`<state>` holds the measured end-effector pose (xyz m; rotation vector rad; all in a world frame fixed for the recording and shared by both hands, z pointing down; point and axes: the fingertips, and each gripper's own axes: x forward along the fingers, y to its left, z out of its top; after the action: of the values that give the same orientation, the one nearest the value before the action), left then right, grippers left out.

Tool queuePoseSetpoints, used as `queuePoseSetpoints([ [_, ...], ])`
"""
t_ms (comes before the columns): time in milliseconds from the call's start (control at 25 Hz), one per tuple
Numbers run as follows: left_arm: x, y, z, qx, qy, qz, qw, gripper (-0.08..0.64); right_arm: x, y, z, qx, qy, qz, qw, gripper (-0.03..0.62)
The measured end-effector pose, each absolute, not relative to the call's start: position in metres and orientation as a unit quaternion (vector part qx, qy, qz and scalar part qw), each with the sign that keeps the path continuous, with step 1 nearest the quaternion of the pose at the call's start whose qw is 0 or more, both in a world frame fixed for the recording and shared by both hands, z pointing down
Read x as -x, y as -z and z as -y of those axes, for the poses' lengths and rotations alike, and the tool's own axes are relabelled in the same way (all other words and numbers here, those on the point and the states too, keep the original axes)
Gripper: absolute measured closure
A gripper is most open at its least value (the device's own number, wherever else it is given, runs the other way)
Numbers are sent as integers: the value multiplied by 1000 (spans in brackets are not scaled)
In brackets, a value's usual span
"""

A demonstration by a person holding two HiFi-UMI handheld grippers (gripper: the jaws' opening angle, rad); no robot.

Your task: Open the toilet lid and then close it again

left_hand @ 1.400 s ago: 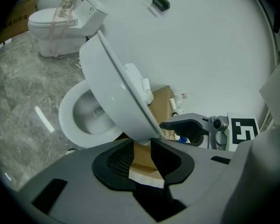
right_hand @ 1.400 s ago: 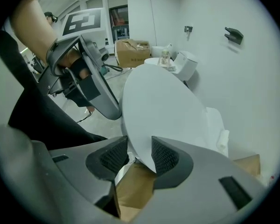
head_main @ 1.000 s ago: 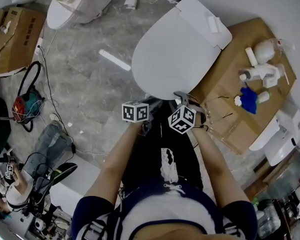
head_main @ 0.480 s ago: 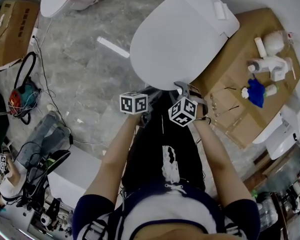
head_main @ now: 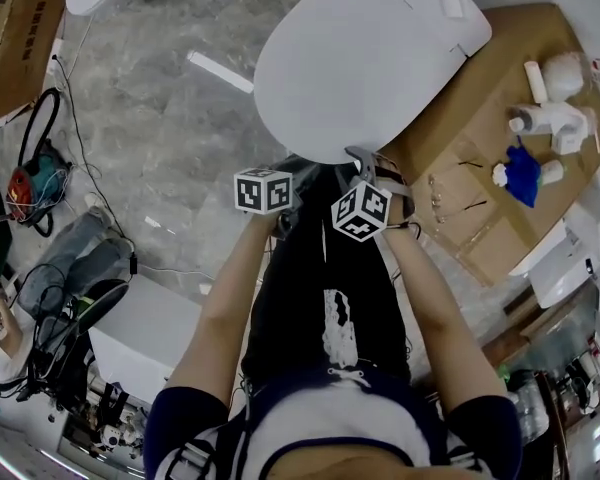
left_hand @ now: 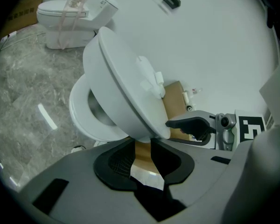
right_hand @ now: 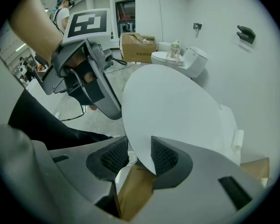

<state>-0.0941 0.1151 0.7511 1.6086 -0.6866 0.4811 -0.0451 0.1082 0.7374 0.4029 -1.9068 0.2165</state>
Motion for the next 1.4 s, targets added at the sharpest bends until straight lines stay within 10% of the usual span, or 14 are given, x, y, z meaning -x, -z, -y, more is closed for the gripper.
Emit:
queuePoseSetpoints([
  [1400, 116, -847, -129, -665, -276, 318, 616, 551, 62, -820, -124, -127, -107, 797, 580, 440],
])
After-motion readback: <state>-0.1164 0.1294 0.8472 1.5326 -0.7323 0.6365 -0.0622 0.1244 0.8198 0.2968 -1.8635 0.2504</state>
